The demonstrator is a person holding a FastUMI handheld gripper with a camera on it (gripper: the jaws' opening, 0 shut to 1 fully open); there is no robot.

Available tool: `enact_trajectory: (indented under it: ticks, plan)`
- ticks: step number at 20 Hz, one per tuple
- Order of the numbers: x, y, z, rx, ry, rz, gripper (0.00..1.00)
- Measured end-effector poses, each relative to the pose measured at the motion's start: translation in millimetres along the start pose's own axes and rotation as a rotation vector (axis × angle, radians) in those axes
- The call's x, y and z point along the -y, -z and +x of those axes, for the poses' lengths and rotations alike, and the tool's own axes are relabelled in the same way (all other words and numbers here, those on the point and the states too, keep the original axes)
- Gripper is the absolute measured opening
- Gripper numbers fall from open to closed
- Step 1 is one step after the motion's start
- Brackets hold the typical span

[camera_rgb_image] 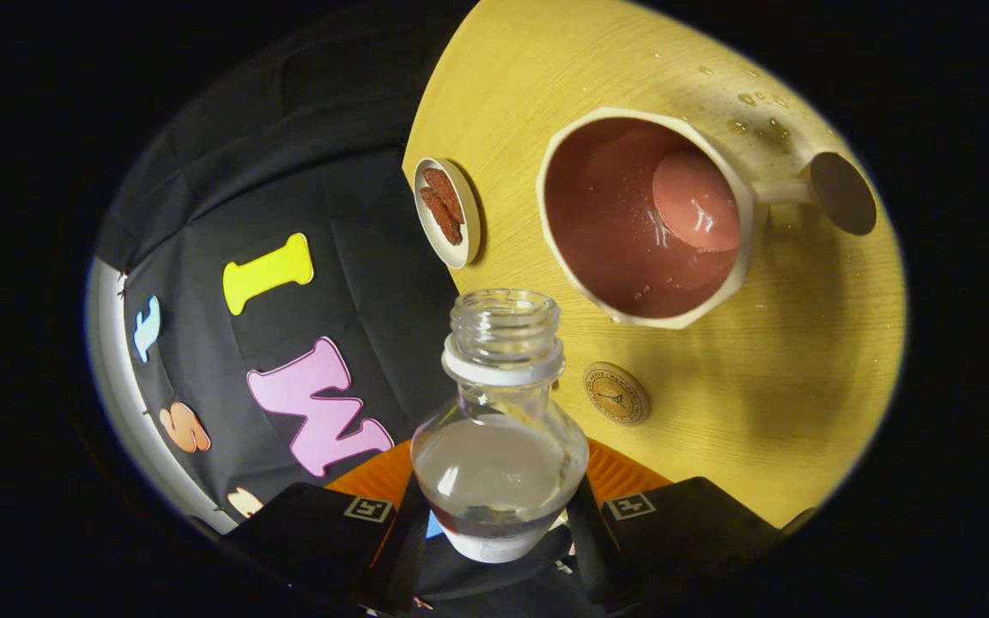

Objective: Take the bottle from table, then pour the juice into the cup, finally place the bottle on the coaster

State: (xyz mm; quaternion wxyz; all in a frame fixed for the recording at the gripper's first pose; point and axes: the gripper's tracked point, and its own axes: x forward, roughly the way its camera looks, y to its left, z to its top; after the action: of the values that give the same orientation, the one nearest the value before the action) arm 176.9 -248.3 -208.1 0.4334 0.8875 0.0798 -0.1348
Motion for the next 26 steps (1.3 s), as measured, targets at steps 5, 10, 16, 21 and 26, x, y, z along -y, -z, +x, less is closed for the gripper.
enact_trajectory:
  ticks: [5,10,16,21,26]
  plan:
    - [-5.0,0.4,-0.6,-0.015,-0.007,0.091,0.75]
    - [-7.9,-1.5,-0.9,-0.009,-0.021,0.209,0.75]
    - [-11.4,-4.2,-3.3,-0.005,-0.022,0.315,0.75]
    - [-17.1,-6.2,-5.2,-0.001,-0.031,0.388,0.75]
    - [-23.9,-11.6,-10.5,0.007,-0.035,0.436,0.75]
